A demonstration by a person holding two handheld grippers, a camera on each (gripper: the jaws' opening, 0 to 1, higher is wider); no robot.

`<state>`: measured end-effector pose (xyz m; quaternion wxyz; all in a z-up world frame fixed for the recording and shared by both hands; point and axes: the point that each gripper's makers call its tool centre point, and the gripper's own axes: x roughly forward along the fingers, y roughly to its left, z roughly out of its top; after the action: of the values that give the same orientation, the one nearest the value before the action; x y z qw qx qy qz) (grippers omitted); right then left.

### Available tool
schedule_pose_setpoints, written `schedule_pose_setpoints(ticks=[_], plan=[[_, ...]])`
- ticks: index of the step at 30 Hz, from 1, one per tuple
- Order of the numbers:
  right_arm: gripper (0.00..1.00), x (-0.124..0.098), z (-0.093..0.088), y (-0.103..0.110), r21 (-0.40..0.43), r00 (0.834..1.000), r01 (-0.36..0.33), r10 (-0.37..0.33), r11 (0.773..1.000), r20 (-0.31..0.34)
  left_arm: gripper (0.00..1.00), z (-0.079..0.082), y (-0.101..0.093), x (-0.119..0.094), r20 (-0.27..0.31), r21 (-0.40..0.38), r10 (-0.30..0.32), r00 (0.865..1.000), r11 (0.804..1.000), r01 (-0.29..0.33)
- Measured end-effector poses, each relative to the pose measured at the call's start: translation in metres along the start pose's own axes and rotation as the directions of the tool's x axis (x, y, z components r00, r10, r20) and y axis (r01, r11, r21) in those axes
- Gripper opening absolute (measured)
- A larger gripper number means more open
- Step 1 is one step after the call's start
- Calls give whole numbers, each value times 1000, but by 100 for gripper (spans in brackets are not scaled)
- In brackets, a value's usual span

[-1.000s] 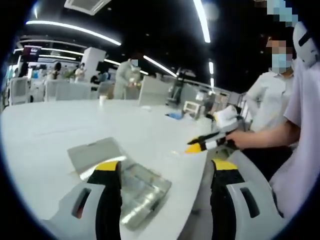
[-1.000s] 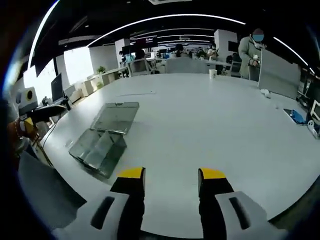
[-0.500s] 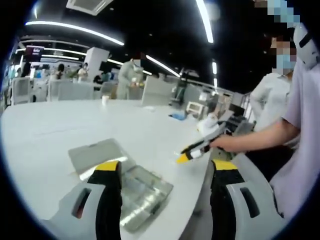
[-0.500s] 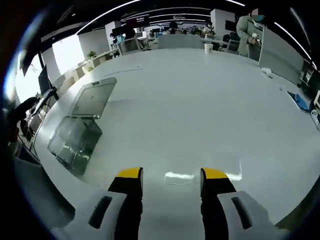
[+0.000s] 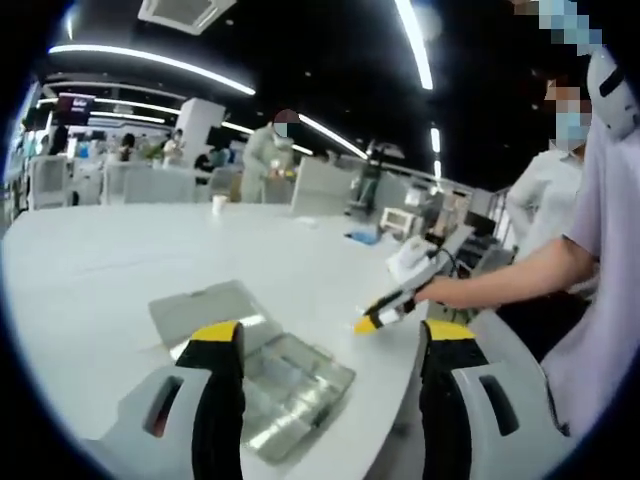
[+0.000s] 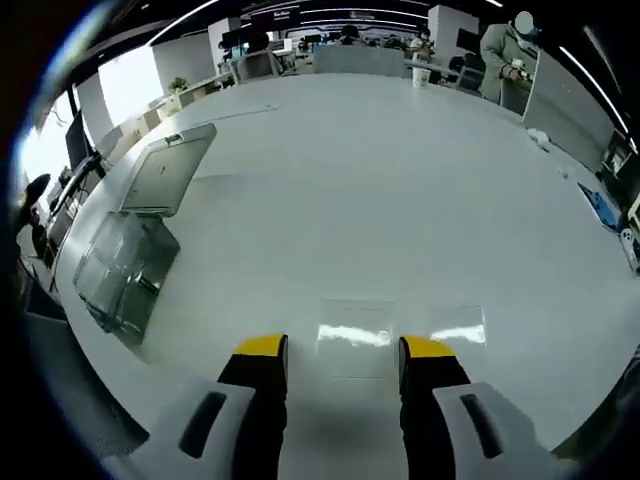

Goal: Insert the divider into the dual guide fixture by aligning both edges with the guide slots and pushing it downward to the bottom, including one-sided entry, uneven engagement, binding, and posture correction.

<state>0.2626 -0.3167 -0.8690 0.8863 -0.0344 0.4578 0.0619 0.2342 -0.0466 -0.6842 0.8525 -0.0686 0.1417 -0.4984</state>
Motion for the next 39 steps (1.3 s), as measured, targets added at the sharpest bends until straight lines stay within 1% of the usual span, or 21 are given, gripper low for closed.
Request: schedule_pose_setpoints(ticks=[1,3,8,12,25,32,39], plan=[[40,1,-2,-2,-3,1000,6,-6,1000,-8,69,0,1,0,1,-2,2,1000,1000,-2],[40,1,0,-3,-4,1000,4,-4,1000,2,69,1,2,0,4,-2,3,1000,1000,-3],[40,3,3,-4,-9,1000,5,-5,1000,-8,68,2,4,1,7,-6,3,1000,1000,-3],[38,3,3,-2,3,1000,16,-16,1000,-18,68,3,5,2,15,-9,1,1000,1000,-1],[33,5,5,3,-2,999,11,-11,1000,-37,68,8,10,2,29,-9,3,1000,1000,-3],[28,5,7,5,-4,999,11,-11,1000,-41,68,8,12,0,28,-10,5,1000,1000,-5],[28,6,7,5,-3,999,14,-14,1000,-34,68,9,12,-1,29,-11,9,1000,1000,-9]])
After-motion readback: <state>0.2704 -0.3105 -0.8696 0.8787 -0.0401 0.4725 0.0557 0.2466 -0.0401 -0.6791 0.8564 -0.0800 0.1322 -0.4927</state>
